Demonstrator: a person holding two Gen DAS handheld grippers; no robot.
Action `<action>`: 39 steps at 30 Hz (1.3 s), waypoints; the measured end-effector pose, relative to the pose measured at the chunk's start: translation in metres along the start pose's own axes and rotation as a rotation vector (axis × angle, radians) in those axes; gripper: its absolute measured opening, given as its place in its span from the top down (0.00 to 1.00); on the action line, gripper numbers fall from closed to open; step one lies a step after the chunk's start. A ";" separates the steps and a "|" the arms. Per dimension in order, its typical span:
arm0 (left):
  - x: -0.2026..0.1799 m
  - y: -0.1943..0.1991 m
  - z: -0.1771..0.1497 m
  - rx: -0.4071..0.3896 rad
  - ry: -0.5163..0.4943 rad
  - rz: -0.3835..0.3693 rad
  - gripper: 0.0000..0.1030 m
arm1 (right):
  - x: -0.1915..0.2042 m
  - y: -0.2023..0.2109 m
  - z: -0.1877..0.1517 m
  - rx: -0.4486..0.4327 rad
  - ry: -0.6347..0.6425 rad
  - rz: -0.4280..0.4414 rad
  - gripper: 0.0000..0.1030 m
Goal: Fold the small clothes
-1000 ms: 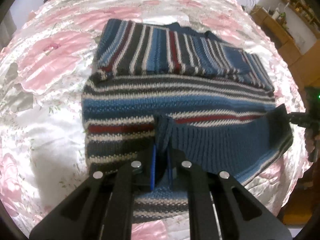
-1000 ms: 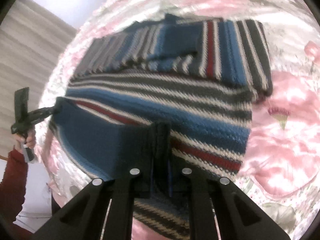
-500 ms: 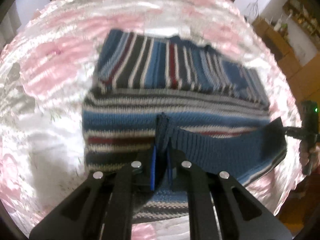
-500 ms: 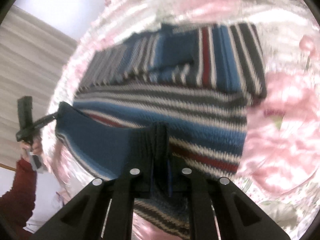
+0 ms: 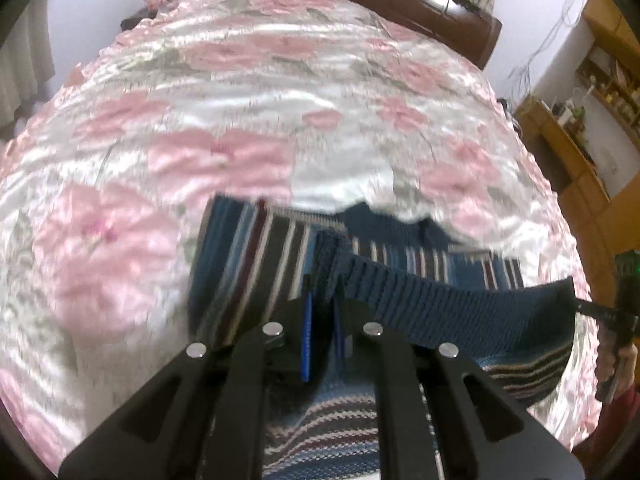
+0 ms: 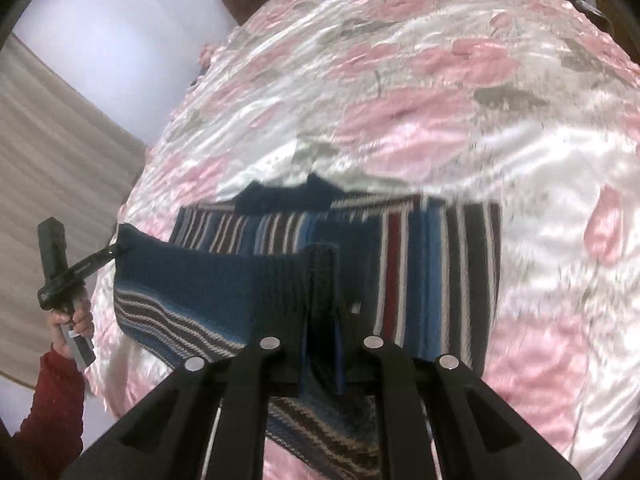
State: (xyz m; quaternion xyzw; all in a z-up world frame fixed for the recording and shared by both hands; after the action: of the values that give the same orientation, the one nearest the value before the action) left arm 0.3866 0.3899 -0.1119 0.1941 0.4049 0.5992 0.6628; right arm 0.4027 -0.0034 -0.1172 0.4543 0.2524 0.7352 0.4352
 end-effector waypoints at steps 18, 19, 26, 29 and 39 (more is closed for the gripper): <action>0.011 -0.123 0.016 0.052 -0.057 0.161 0.92 | -0.065 -0.105 0.055 0.038 -0.069 -0.142 0.90; 0.013 -0.127 0.014 0.058 -0.057 0.169 0.92 | -0.067 -0.111 0.054 0.046 -0.071 -0.151 0.90; 0.024 -0.150 -0.002 0.117 -0.054 0.219 0.83 | -0.082 -0.138 0.039 0.093 -0.085 -0.201 0.88; 0.027 -0.135 -0.003 0.133 -0.043 0.219 0.58 | -0.082 -0.131 0.036 0.084 -0.089 -0.195 0.66; 0.059 -0.029 -0.058 0.170 -0.101 0.222 0.35 | -0.069 -0.035 -0.037 0.083 0.039 -0.168 0.44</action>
State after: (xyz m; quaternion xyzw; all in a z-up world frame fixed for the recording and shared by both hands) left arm 0.3575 0.4271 -0.1858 0.3228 0.3963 0.6219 0.5932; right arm 0.3988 -0.0450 -0.1915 0.4349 0.3281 0.6937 0.4711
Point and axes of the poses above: each gripper's, at about its wrist camera, not at the fingertips, and y roughly against the way its jaws point, x to its left, z to its top, the point moved 6 cm from there along -y, roughly the way its jaws point, and after that the axes turned 6 degrees about -x, right-handed, at the moved point
